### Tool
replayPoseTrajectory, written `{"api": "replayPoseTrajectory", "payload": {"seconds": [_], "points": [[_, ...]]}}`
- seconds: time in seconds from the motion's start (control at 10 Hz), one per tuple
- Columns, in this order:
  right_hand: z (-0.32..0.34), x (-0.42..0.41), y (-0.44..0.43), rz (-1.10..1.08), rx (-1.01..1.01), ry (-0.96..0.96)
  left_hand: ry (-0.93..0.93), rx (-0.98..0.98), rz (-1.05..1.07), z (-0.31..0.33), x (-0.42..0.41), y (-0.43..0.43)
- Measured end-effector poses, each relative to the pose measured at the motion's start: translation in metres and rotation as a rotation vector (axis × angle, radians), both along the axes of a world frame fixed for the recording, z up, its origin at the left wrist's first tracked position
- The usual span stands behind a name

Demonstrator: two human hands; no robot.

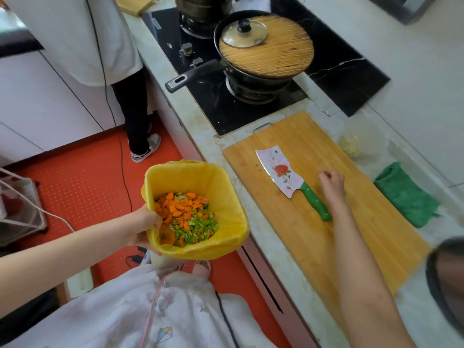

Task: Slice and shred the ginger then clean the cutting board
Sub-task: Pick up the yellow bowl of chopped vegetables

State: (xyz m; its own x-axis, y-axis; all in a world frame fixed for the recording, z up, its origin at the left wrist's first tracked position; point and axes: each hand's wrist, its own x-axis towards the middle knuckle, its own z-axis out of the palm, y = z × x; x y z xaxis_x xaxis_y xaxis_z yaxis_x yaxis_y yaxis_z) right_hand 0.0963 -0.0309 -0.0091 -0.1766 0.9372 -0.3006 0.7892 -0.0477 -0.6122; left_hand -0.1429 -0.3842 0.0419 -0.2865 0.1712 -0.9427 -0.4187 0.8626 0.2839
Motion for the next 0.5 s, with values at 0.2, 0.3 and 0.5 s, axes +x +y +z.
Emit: {"api": "replayPoseTrajectory", "payload": {"seconds": [0.2, 0.3, 0.5], "points": [[-0.010, 0.002, 0.061, -0.076, 0.111, -0.222, 0.029, 0.023, 0.062, 0.001, 0.012, -0.001], [-0.013, -0.003, 0.070, -0.010, -0.071, -0.326, 0.018, 0.066, 0.106, -0.002, 0.017, -0.003], [-0.024, -0.003, 0.079, -0.069, -0.013, -0.356, 0.006, 0.108, 0.150, -0.007, 0.025, -0.002]]}}
